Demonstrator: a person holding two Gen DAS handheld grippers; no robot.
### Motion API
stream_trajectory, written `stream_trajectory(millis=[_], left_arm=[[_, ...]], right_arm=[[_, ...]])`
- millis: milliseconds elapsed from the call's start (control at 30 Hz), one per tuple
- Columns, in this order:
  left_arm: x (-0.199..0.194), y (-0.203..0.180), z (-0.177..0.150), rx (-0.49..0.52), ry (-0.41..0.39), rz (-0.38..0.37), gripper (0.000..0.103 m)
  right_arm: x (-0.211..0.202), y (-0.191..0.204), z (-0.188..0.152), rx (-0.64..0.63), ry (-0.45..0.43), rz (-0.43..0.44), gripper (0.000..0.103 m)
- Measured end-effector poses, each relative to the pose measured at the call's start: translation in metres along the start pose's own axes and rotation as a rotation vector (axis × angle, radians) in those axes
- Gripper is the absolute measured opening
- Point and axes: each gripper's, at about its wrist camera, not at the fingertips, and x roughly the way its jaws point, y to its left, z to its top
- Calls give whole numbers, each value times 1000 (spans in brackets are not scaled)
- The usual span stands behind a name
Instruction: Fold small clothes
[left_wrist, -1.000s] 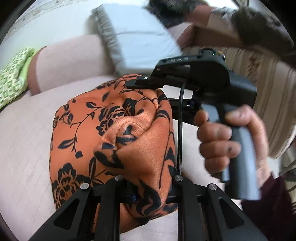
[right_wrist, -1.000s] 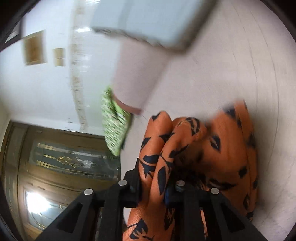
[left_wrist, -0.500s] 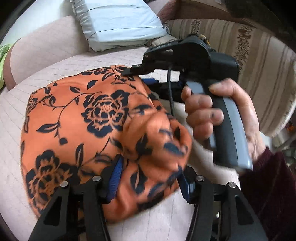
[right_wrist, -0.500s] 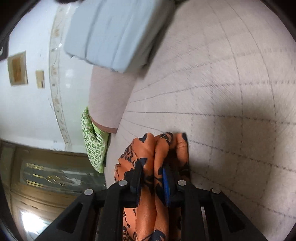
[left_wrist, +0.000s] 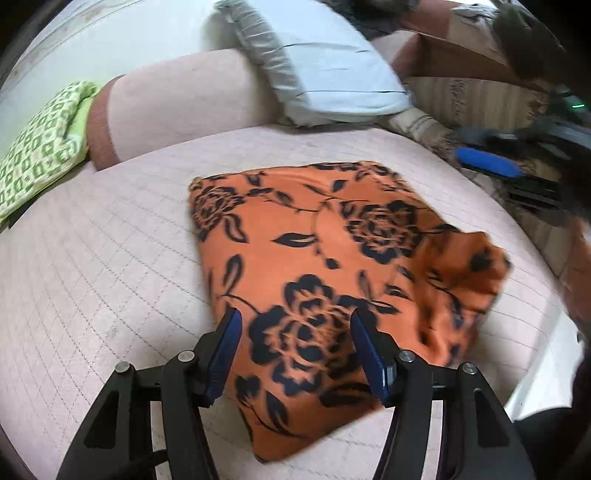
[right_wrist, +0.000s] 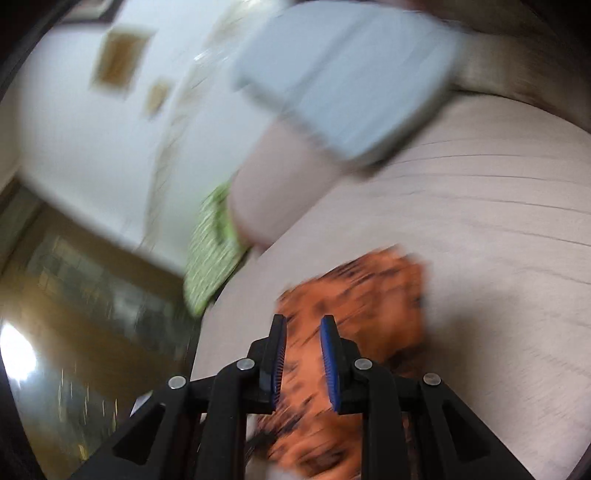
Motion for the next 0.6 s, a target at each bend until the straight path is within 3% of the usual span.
stream_trajectory(millis=[67,200,433,600], left_arm=[[4,1,-3,1,-5,32,62],[12,6,-13,23,-30,51,63],[18,25,-14,-35,7,-14,68],[17,27,-13,-31,14,-20,68]], right_arm=[[14,24,-12,-63,66,16,22],[36,40,-32,-103,153,-39,22],[40,-1,-58,-44,262,-267,19],[39,-29,-60,55,270,-272,14]])
